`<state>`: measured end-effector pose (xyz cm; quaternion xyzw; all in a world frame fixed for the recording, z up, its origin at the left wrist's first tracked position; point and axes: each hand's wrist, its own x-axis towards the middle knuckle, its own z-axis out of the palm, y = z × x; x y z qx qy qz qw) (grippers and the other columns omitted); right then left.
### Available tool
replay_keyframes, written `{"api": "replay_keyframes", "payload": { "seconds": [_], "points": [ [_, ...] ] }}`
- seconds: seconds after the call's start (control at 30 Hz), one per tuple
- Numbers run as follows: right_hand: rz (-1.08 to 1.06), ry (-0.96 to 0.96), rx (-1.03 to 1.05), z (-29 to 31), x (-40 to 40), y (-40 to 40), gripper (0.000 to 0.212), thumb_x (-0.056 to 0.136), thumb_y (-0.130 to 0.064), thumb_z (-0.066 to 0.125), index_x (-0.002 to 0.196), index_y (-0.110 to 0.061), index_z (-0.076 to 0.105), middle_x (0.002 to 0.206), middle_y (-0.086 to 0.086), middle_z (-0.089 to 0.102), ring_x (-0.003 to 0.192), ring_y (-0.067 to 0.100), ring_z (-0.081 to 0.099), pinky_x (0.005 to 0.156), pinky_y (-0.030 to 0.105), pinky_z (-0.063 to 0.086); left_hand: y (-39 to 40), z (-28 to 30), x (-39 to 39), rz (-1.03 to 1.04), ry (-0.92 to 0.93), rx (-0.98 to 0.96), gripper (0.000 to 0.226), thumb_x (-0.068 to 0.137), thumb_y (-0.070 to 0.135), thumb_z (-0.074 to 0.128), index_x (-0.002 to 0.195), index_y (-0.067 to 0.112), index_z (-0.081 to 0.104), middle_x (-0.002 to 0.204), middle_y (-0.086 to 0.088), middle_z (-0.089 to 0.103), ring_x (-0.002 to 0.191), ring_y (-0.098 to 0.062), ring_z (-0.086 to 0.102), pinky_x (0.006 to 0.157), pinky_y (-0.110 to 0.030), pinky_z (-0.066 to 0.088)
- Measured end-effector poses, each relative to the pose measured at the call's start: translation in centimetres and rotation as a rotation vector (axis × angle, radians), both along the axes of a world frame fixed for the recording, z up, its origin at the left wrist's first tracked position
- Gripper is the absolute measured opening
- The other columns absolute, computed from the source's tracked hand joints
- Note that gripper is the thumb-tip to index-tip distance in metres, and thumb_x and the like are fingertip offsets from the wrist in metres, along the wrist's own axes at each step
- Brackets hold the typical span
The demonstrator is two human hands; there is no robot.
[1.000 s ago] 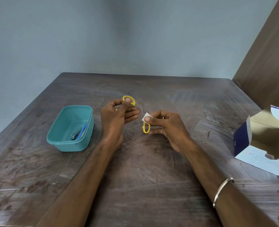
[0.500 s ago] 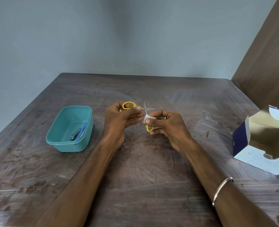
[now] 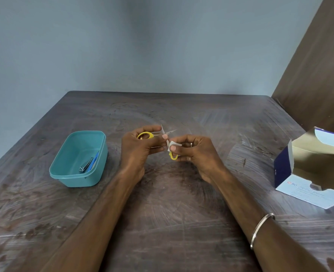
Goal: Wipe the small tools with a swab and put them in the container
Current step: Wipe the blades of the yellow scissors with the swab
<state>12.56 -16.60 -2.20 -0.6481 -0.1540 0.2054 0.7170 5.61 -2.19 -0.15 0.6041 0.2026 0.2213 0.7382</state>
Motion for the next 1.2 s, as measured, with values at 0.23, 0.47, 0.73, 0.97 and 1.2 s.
{"api": "replay_keyframes", "payload": {
  "seconds": [0.23,0.47,0.73,0.97,1.2],
  "points": [
    [-0.008,-0.030,0.011,0.02,-0.03,0.02,0.021,0.076,0.011,0.076,0.092,-0.003,0.072,0.070,0.002,0.073,0.061,0.012,0.067,0.061,0.027,0.058,-0.11,0.07,-0.10,-0.017,-0.016,-0.030,0.022,0.074,0.000,0.081,0.095,0.002,0.074,0.087,-0.022,0.075,0.066,-0.026,0.072,0.068,-0.031,0.063],
    [-0.028,-0.047,0.020,0.27,-0.07,-0.21,0.007,0.081,-0.003,0.078,0.087,-0.004,0.073,0.070,0.006,0.073,0.063,0.014,0.067,0.063,0.028,0.058,-0.34,0.30,-0.17,-0.029,-0.046,-0.027,0.020,0.076,-0.002,0.080,0.095,0.002,0.074,0.086,-0.021,0.075,0.068,-0.026,0.072,0.067,-0.029,0.063],
    [-0.044,0.027,0.066,0.50,0.25,-0.52,0.009,0.080,0.002,0.077,0.086,0.001,0.072,0.077,0.012,0.074,0.073,0.020,0.072,0.077,0.038,0.063,-0.24,0.25,-0.13,0.032,-0.068,-0.097,0.020,0.075,-0.001,0.080,0.093,0.005,0.075,0.091,-0.022,0.075,0.076,-0.028,0.075,0.068,-0.031,0.063],
    [-0.056,0.083,0.094,0.62,0.08,-0.50,0.012,0.077,0.007,0.078,0.082,0.003,0.068,0.080,0.016,0.073,0.076,0.023,0.073,0.074,0.037,0.064,-0.32,0.14,-0.07,0.056,-0.100,-0.136,0.020,0.076,0.001,0.080,0.094,0.007,0.075,0.090,-0.019,0.076,0.077,-0.029,0.076,0.068,-0.030,0.062],
    [-0.034,0.106,0.120,0.66,-0.21,-0.45,0.011,0.078,0.008,0.075,0.082,0.003,0.066,0.081,0.020,0.074,0.077,0.028,0.075,0.077,0.037,0.064,-0.21,0.03,0.07,0.106,-0.140,-0.187,0.021,0.077,0.000,0.079,0.097,0.006,0.074,0.090,-0.017,0.076,0.080,-0.028,0.076,0.070,-0.031,0.062]
  ]
}}
